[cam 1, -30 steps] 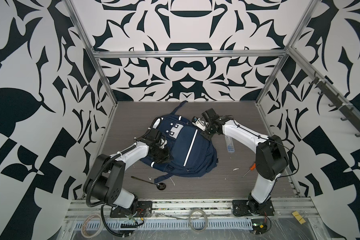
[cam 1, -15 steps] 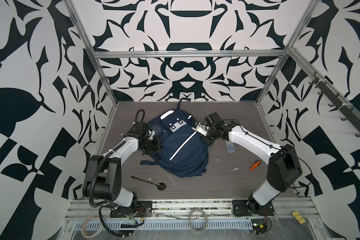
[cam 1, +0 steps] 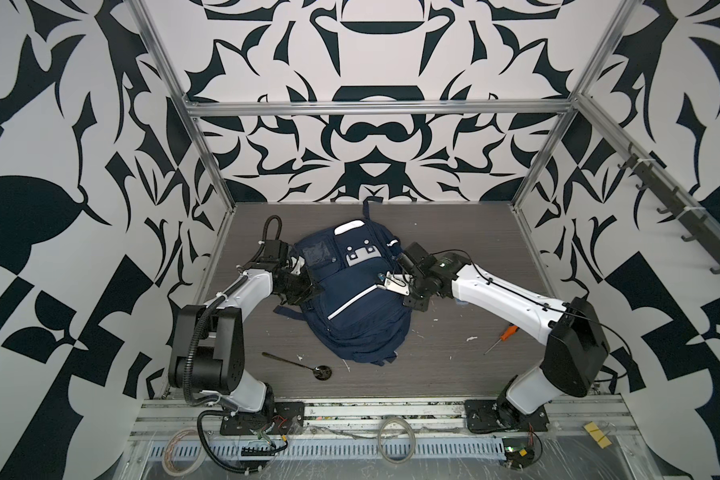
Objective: Pack the student bag
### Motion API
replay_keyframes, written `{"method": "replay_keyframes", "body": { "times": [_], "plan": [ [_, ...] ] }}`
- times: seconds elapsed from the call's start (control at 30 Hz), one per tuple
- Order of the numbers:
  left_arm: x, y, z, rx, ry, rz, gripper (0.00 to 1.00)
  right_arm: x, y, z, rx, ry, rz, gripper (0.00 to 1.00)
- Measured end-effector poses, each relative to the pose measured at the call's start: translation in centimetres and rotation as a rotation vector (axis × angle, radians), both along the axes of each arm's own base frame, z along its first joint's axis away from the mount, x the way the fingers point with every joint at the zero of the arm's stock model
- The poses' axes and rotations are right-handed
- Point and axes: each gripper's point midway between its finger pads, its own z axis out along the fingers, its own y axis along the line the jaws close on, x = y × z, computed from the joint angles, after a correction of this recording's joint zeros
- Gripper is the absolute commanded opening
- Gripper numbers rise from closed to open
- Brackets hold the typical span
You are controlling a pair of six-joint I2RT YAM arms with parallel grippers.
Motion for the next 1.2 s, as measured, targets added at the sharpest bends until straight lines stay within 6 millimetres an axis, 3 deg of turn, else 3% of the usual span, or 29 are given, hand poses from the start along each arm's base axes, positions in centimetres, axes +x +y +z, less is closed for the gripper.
{"method": "replay_keyframes", "body": {
  "times": [0.17, 0.27, 0.37, 0.5, 0.63, 0.9, 1.0, 1.2],
  "plan": [
    [0.0, -0.1, 0.9, -0.040, 0.001, 0.017, 0.00, -0.6, 0.0, 0.1, -0.057, -0.015, 0.040, 0.00],
    [0.2, -0.1, 1.2, -0.116, 0.020, 0.086, 0.00, -2.0, 0.9, 0.1, -0.126, -0.031, 0.105, 0.00],
    [0.6, -0.2, 1.2, -0.184, 0.056, 0.163, 0.00, -3.7, 2.1, -0.6, -0.187, -0.017, 0.180, 0.00],
    [1.5, -0.7, 2.7, -0.254, 0.055, 0.208, 0.00, -4.5, 2.4, -1.7, -0.242, 0.013, 0.213, 0.00],
    [1.8, -0.9, 4.0, -0.298, 0.065, 0.238, 0.00, -4.1, 2.5, -1.1, -0.248, 0.007, 0.211, 0.00],
    [3.4, -0.6, 5.8, -0.351, 0.071, 0.378, 0.00, -2.8, 5.3, 2.7, -0.127, -0.034, 0.173, 0.00],
    [4.0, -0.3, 6.7, -0.373, 0.061, 0.426, 0.00, -2.7, 6.0, 2.2, -0.132, -0.014, 0.170, 0.00],
    [5.1, -0.2, 8.0, -0.436, 0.050, 0.494, 0.00, -1.6, 6.5, -0.8, -0.204, 0.012, 0.153, 0.00]
  ]
}}
